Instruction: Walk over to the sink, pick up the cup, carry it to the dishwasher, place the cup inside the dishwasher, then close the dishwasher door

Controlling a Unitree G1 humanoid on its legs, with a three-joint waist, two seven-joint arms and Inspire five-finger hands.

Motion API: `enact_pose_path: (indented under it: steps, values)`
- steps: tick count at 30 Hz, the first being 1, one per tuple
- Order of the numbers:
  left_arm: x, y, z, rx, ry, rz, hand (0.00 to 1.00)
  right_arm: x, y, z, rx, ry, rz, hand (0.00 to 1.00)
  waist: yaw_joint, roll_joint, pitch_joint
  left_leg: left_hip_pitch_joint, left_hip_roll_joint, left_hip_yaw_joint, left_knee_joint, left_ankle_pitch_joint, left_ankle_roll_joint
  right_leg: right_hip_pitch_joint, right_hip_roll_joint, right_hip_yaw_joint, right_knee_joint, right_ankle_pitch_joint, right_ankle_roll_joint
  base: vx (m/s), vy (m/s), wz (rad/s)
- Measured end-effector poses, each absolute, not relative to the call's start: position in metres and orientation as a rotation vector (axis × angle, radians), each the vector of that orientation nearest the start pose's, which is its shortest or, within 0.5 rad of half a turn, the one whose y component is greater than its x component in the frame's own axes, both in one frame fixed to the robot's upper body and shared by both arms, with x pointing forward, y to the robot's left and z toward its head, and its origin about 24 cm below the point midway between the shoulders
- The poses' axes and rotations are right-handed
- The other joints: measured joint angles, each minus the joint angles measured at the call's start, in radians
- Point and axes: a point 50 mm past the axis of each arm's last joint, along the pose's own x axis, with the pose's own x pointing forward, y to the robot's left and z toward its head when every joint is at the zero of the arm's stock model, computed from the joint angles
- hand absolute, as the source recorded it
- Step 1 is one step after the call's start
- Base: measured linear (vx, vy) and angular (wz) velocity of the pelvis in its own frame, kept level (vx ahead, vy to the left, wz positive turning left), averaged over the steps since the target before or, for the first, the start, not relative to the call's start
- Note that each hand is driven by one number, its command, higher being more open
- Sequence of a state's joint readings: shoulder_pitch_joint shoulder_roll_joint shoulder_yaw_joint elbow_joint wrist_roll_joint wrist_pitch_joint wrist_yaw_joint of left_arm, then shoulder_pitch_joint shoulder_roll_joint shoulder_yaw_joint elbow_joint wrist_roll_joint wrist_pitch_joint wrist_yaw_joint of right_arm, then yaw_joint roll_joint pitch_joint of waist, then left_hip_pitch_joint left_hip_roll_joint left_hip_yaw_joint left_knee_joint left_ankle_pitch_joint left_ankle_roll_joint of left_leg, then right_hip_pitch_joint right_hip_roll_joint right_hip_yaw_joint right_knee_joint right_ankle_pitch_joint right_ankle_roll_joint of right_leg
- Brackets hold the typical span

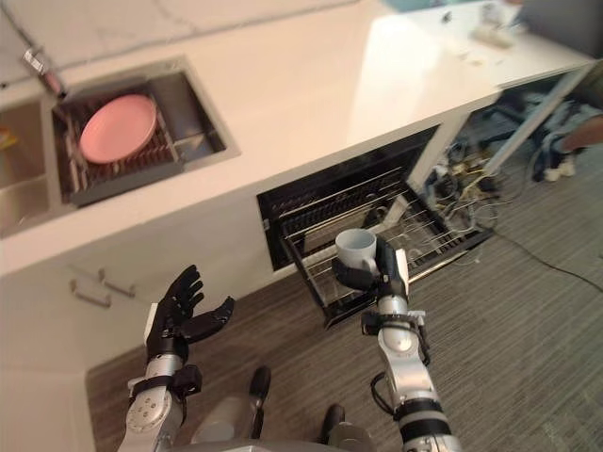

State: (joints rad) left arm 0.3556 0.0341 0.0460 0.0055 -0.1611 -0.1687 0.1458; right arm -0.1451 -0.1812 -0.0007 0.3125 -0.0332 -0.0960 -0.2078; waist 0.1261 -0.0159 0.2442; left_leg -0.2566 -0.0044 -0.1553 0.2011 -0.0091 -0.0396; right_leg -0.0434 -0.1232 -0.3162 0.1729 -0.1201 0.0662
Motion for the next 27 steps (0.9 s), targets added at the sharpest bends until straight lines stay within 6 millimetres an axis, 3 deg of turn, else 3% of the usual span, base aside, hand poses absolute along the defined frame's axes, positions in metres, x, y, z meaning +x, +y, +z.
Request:
enact_pose_path:
  steps: [4,9,19,20,27]
  values:
    - [0.168,0.207,-0.015,-0.080,0.174,0.345,0.90,0.296,-0.198,0.044,-0.227,-0.022,-0.227,0.30,0.019,0.005,0.037,-0.089,0.012,0.030,0.072,-0.008,0.005,-0.074,-0.037,-0.072,0.141,-0.077,-0.006,-0.13,-0.002,0.56]
    - [0.170,0.208,-0.027,-0.095,0.223,0.363,0.90,0.311,-0.194,0.050,-0.219,-0.015,-0.232,0.30,0.053,0.006,0.064,-0.114,0.008,0.034,0.089,0.005,0.001,-0.114,-0.053,-0.074,0.198,-0.101,-0.007,-0.04,-0.002,0.07]
    - [0.194,0.197,-0.032,-0.110,0.225,0.347,0.90,0.316,-0.207,0.032,-0.233,0.113,-0.353,0.30,0.048,0.007,0.109,-0.132,0.024,0.073,0.083,0.011,0.005,-0.164,-0.052,-0.038,0.224,-0.104,-0.011,0.00,-0.020,-0.11]
    - [0.196,0.196,-0.031,-0.110,0.222,0.343,0.90,0.316,-0.209,0.031,-0.233,0.119,-0.362,0.90,0.047,0.007,0.109,-0.134,0.025,0.074,0.083,0.011,0.005,-0.167,-0.052,-0.037,0.224,-0.104,-0.011,0.03,-0.014,-0.05]
    - [0.206,0.191,-0.033,-0.112,0.225,0.329,0.90,0.332,-0.208,0.037,-0.232,0.145,-0.382,0.90,0.033,0.008,0.119,-0.142,0.028,0.087,0.078,0.011,0.004,-0.186,-0.051,-0.019,0.225,-0.104,-0.012,0.01,-0.003,-0.05]
